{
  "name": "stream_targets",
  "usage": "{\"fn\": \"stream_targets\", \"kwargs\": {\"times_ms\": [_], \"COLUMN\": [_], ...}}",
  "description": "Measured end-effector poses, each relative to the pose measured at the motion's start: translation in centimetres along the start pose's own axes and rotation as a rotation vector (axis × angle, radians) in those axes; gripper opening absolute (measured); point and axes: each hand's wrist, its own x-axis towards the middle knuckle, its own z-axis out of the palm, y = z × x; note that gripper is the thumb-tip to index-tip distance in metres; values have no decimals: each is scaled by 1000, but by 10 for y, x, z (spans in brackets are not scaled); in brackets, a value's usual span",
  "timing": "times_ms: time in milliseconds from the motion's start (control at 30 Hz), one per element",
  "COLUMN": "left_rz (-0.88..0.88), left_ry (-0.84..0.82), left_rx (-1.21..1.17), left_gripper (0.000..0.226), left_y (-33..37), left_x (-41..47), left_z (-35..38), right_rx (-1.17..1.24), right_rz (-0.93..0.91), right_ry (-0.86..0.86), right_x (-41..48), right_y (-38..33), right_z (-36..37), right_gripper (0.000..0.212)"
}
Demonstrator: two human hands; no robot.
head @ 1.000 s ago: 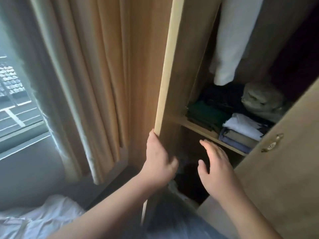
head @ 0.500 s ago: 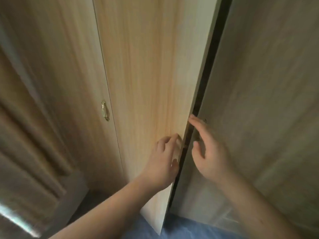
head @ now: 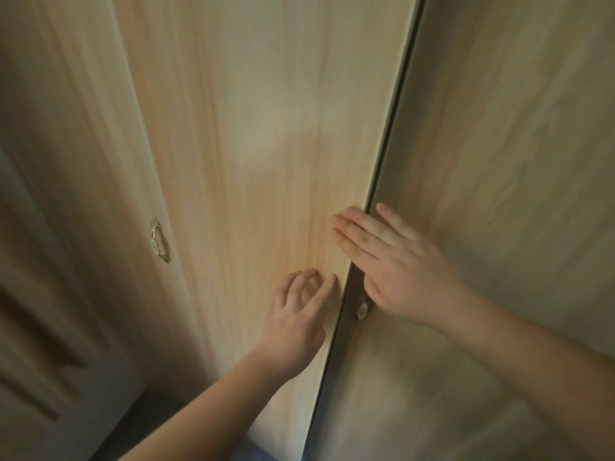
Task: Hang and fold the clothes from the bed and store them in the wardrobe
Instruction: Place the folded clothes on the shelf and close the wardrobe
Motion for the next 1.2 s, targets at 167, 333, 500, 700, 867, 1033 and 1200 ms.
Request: {"fn": "stream_targets", "kwargs": {"times_ms": [167, 333, 500, 700, 867, 1033, 1200], "left_rz": [1, -6, -28, -53, -115, -119, -87], "left_ry": [57, 76, 94, -15, -173, -423, -569], "left_rx": [49, 149, 191, 203, 175, 145, 139], "left_gripper": [74, 71, 72, 83, 93, 92, 83], "left_y": [-3, -4, -2, -2, 3, 6, 12], "left_x": [20, 35, 43, 46, 45, 47, 14], "left_z": [25, 43, 52, 50, 36, 0, -73], "right_rx": [-137, -192, -240, -337, -375, -282, 5], "right_rz": [-8, 30, 30, 65, 92, 195, 490], "right_ry": [-49, -38, -46, -82, -174, -352, -581], "right_x": [5, 8, 9, 10, 12, 20, 23], "right_y": [25, 31, 33, 31, 24, 0, -53], "right_z": [20, 40, 51, 53, 40, 5, -47], "right_gripper": [70, 70, 74, 77, 76, 71, 71]}}
